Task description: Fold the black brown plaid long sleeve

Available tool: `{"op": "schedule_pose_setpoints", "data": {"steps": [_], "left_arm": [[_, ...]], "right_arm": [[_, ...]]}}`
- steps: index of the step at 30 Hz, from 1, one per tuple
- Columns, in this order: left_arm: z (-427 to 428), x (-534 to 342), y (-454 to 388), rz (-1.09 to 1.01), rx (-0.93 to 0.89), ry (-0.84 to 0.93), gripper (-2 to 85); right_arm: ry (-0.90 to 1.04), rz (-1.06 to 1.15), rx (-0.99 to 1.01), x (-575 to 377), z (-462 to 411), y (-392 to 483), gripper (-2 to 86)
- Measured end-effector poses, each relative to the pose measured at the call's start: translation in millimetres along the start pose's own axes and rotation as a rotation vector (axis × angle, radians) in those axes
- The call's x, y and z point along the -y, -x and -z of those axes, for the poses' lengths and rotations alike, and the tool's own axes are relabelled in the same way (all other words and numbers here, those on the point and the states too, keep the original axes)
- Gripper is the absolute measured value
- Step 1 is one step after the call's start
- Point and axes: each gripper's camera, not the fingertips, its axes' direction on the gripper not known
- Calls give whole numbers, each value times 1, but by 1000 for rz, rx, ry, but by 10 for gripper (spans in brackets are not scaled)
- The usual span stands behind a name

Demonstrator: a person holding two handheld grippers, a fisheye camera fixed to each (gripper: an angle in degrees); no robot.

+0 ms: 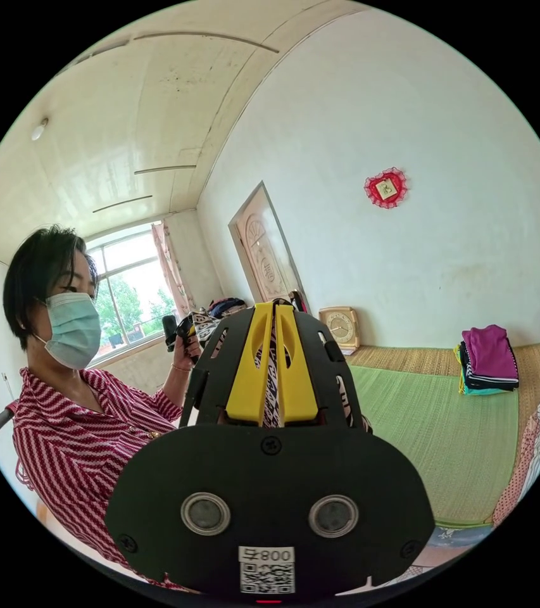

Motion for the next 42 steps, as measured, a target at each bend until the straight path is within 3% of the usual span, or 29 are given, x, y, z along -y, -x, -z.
{"op": "schedule_pose_setpoints", "data": {"steps": [42], "left_arm": [[26, 6, -43, -27, -20, -17, 10]], "right_arm": [[-23, 25, 3, -23, 13, 36, 2]]}}
